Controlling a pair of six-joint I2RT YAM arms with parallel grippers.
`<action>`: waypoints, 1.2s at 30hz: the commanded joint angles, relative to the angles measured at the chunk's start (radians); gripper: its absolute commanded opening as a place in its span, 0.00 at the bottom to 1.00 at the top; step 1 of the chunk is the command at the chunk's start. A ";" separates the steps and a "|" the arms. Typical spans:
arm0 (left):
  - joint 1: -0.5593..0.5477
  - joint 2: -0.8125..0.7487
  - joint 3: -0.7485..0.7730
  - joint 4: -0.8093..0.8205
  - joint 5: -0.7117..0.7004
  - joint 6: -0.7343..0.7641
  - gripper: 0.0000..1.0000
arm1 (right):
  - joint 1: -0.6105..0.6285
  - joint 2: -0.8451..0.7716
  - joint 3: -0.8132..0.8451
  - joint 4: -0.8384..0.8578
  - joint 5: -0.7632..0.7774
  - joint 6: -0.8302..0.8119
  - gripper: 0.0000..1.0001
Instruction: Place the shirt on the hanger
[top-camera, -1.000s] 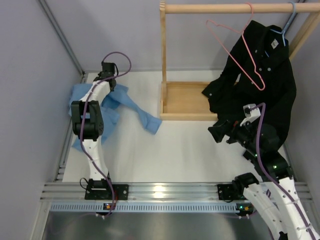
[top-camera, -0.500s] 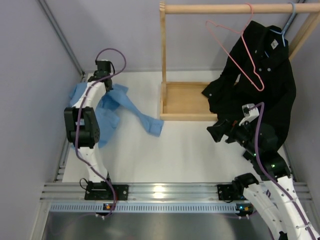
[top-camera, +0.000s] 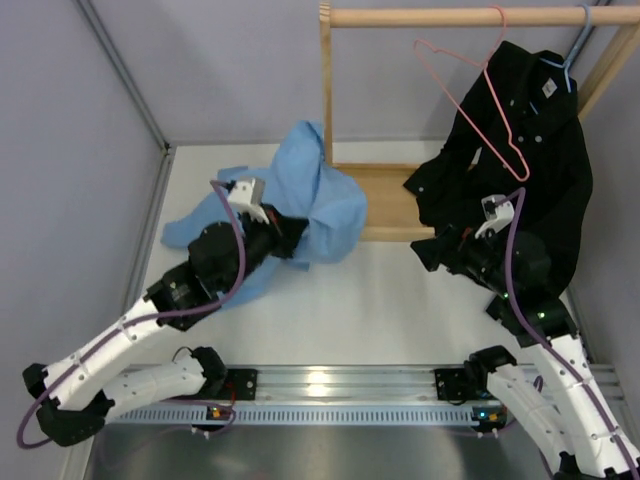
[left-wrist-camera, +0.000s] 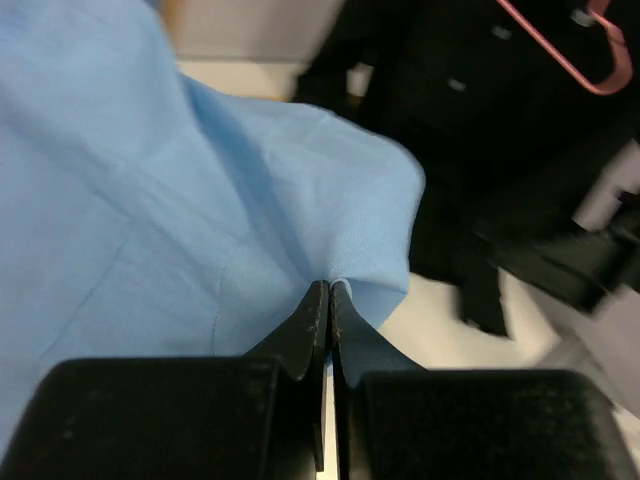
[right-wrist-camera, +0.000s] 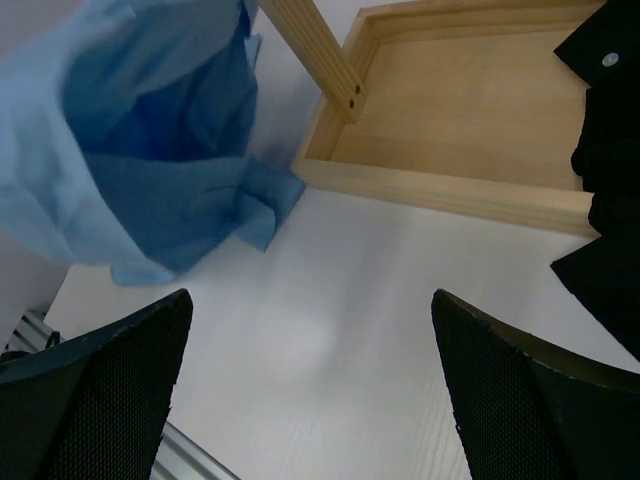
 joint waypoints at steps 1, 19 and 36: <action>-0.216 -0.019 -0.279 0.281 0.110 -0.241 0.00 | -0.012 0.006 0.063 0.062 0.026 -0.009 0.99; -0.654 -0.019 -0.538 0.318 -0.213 -0.342 0.98 | -0.009 0.223 -0.295 0.344 -0.149 0.129 1.00; -0.652 -0.237 -0.280 -0.322 -0.678 -0.328 0.98 | 0.191 0.763 -0.152 0.723 0.112 -0.035 0.71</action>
